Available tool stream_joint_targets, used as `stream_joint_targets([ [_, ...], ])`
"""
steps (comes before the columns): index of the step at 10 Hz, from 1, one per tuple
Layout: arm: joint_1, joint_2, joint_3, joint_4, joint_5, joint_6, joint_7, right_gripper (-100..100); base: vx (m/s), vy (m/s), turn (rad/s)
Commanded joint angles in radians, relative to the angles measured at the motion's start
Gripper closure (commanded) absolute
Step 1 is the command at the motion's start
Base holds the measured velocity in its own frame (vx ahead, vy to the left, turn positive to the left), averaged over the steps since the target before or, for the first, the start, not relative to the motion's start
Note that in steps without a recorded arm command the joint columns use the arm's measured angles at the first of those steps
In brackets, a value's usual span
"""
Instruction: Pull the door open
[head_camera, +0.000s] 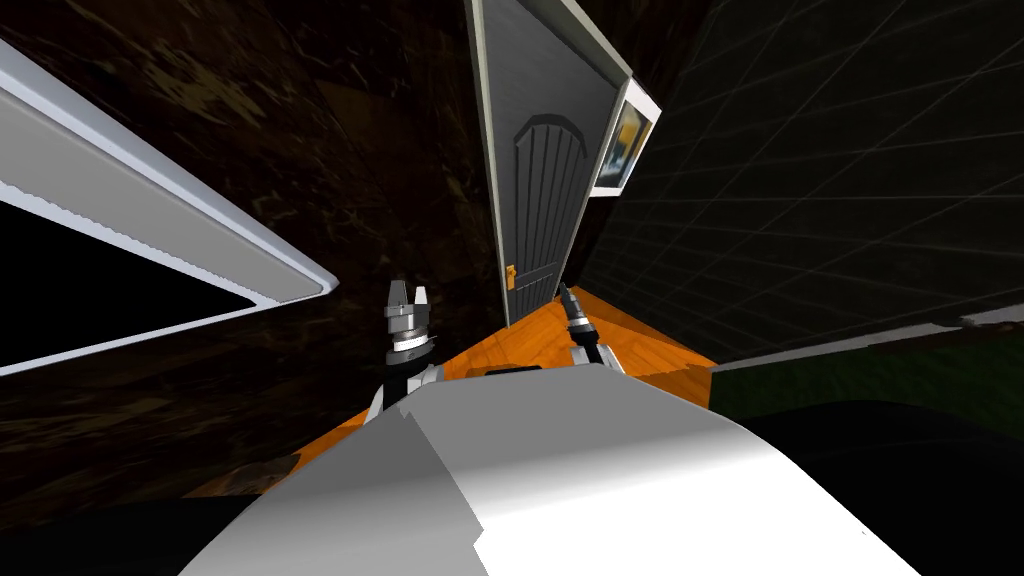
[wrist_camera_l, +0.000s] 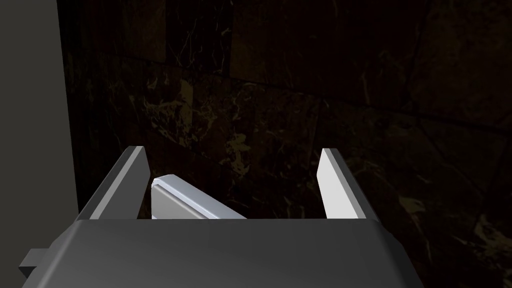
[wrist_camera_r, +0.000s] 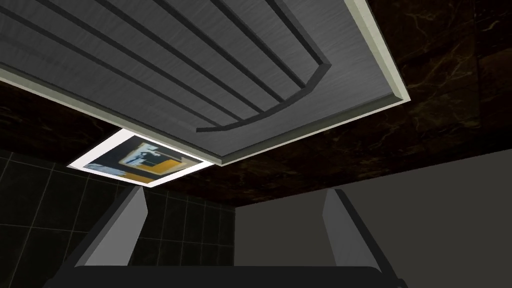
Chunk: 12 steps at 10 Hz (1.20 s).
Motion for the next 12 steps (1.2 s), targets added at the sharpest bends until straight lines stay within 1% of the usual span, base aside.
stream_joint_targets([
  [1,-0.003,0.0,0.005,0.027,0.04,-0.004,0.032,-100,0.096,0.003,0.081],
  [7,-0.021,-0.002,0.018,0.121,0.187,-0.007,0.135,-100,0.1,-0.012,0.087],
  [12,-0.035,0.003,0.028,0.196,0.306,-0.01,0.217,-100,0.095,-0.015,0.074],
])
